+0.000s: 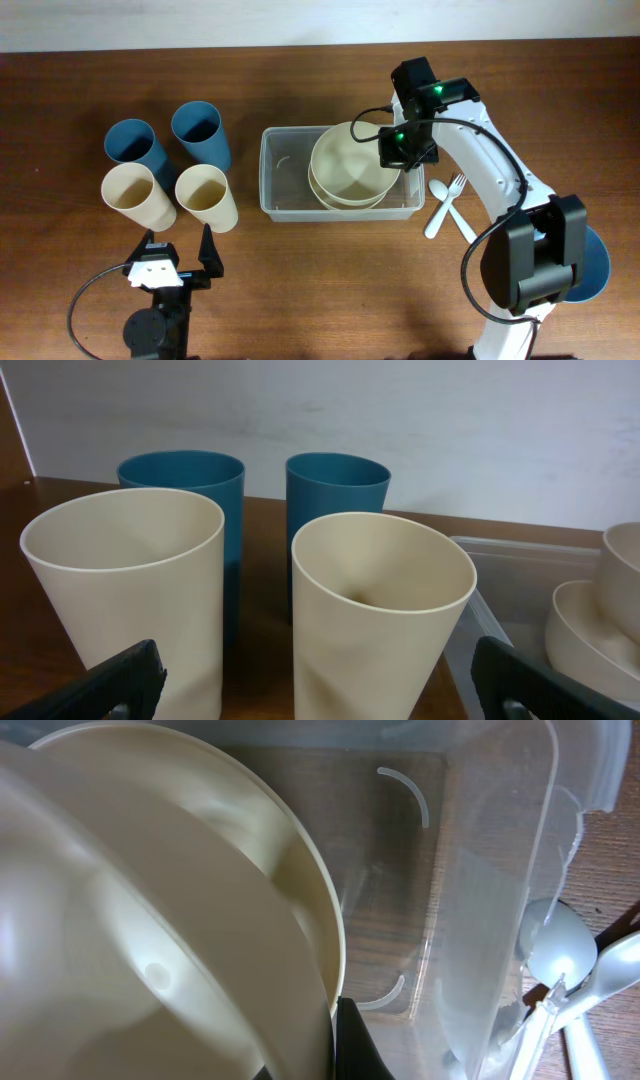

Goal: Pack container
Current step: 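Carry the second cream bowl left and stack it in the container, then release the bowl and raise the right gripper away to the right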

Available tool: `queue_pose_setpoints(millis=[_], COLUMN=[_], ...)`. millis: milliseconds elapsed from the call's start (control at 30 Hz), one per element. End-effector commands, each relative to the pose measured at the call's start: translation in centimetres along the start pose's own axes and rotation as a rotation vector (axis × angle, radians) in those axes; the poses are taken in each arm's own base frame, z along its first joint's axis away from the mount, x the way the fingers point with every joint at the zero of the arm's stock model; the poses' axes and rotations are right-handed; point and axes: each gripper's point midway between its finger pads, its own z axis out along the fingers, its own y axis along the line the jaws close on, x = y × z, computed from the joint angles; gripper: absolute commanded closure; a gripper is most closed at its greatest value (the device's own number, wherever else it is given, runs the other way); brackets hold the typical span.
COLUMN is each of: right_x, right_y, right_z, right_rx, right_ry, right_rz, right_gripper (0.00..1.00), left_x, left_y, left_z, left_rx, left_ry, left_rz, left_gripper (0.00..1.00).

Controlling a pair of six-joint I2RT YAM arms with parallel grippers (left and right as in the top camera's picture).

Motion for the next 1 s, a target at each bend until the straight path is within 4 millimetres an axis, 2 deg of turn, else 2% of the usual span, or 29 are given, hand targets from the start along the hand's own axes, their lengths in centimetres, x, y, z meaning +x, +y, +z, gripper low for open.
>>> queue_pose_setpoints(millis=[0,367,567,600,633,700,733,800,967], right_x=[0.3,0.6,0.5,0.5,0.5,0.5,0.4,0.4,-0.2], right_y=[0.4,1.8,1.7,1.7,1.7,1.7,1.7,1.7,1.8], right_z=[0.3,1.2,1.9,2.0,2.0,2.0,2.0,2.0,0.7], right_rx=[-0.007,-0.008,-0.006,-0.006,-0.006,-0.006,-0.007,-0.007,-0.01], right_ry=[0.008,0.02,0.03,0.03,0.029,0.027,0.026,0.022,0.009], right_rz=[-0.023,-0.073,-0.071,-0.071,-0.071,-0.072,-0.072,-0.072,-0.068], right_gripper=[0.96,0.96,0.96,0.92,0.83,0.47,0.37,0.27,0.19], left_x=[0.1,0.1,0.1,0.1,0.1,0.1,0.1,0.1,0.1], left_y=[-0.2,-0.2,-0.2,-0.2,-0.2,-0.2,-0.2,-0.2,-0.2], left_z=[0.0,0.0,0.0,0.0,0.0,0.0,0.0,0.0,0.0], left_rx=[0.01,0.01,0.01,0.01,0.01,0.01,0.01,0.01,0.01], left_ry=[0.001,0.001,0.001,0.001,0.001,0.001,0.001,0.001,0.001], left_rz=[0.016,0.016,0.016,0.016,0.016,0.016,0.016,0.016,0.016], left_gripper=[0.0,0.0,0.0,0.0,0.0,0.0,0.0,0.0,0.0])
